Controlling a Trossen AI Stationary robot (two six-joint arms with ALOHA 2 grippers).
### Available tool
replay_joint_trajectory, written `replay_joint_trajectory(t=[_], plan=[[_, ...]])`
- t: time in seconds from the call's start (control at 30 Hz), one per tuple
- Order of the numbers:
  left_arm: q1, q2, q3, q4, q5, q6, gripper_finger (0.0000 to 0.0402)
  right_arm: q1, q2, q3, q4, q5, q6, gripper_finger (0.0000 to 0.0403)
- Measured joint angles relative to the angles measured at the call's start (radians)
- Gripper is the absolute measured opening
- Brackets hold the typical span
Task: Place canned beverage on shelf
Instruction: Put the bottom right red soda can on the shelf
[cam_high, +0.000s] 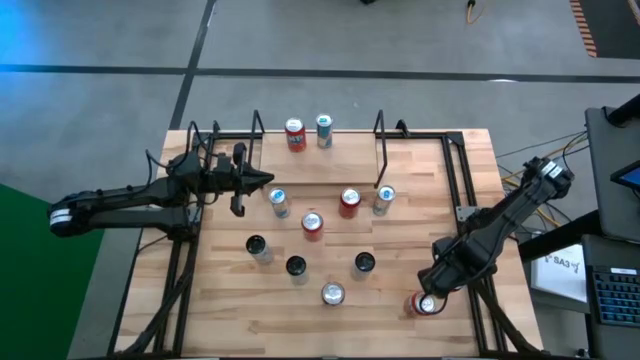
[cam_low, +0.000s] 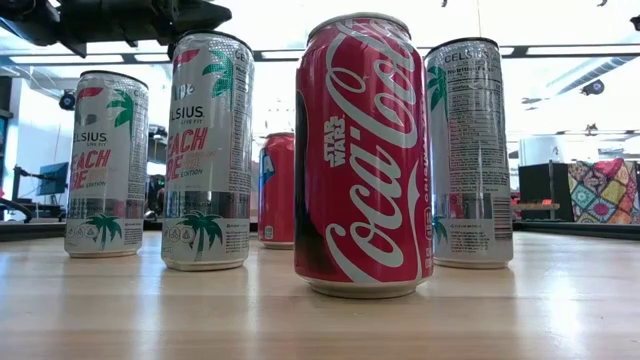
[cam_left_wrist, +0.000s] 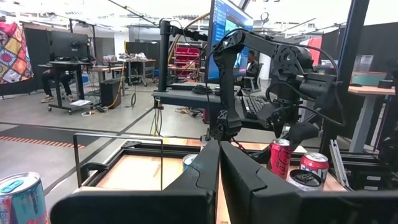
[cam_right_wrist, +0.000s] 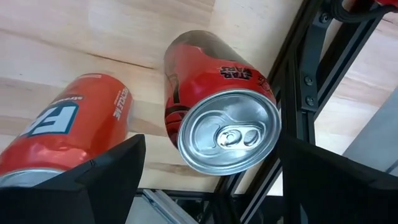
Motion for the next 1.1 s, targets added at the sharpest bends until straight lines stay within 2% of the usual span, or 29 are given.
replay_joint_trajectory(t=[0.43, 0.7, 1.1], plan=[[0.0, 0.0, 0.0, -0.004, 0.0, 0.0, 0.0, 0.0, 0.022, -0.111, 0.104, 0.002, -0.011, 0.0349], [0.0, 0.0, 0.0, -0.005, 0.0, 0.0, 0.0, 0.0, 0.022, -0.135, 0.111, 0.0, -0.019, 0.0299], [-0.001, 0.0, 0.0, -0.006, 0.0, 0.0, 0.0, 0.0, 0.016, -0.137, 0.112, 0.0, -0.056, 0.0299]])
